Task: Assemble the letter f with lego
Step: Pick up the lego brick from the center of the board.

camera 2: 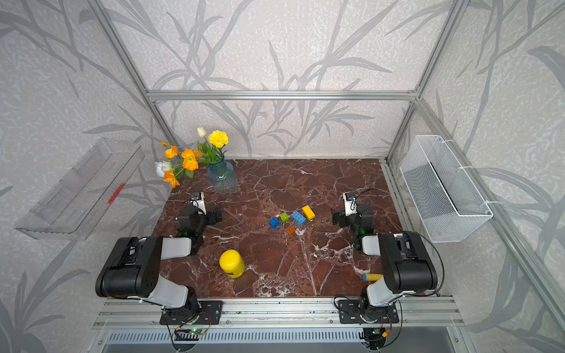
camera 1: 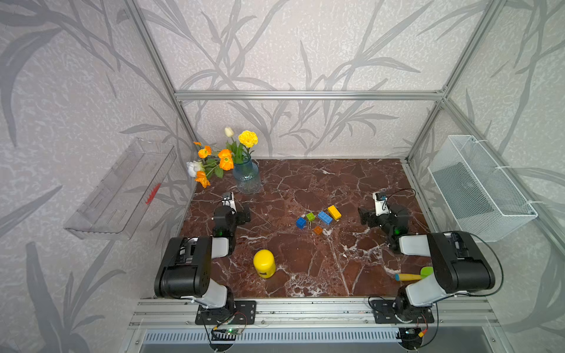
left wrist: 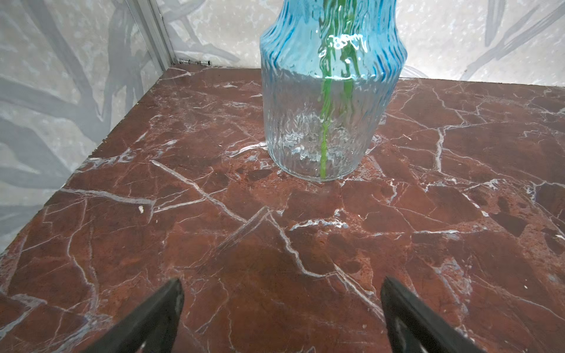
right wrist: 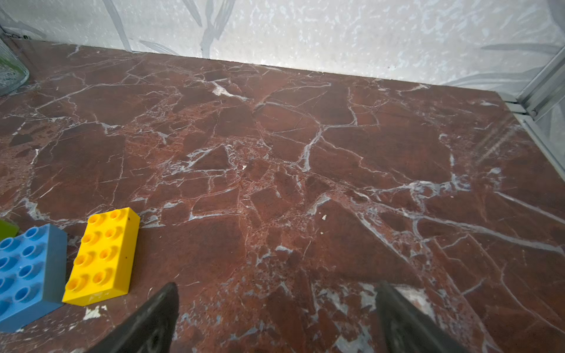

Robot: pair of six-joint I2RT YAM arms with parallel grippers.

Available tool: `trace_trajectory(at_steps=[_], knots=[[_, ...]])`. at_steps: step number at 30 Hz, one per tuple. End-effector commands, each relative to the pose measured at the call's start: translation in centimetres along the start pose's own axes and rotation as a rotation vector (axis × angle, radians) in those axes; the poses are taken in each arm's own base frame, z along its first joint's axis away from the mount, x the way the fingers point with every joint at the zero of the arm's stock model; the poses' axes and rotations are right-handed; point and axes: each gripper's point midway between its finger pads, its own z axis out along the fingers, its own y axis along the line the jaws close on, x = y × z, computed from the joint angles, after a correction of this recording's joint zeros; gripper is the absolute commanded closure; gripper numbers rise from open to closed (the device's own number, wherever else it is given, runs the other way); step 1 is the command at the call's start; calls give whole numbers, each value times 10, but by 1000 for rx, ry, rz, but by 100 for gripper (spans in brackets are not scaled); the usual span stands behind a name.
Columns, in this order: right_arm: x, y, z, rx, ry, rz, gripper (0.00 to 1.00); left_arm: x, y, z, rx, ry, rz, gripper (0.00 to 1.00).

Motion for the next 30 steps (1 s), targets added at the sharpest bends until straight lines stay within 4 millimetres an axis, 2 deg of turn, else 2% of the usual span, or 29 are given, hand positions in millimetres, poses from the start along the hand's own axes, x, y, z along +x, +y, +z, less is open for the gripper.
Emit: trace_trajectory(at_steps=[1,30], knots=[[-16,2,-1,-11,-49,-15,1,-11,-1,1,6,-30,0,1],[-15,2,0,5,-38,-22,1,-10,0,1,6,-29,0,0]])
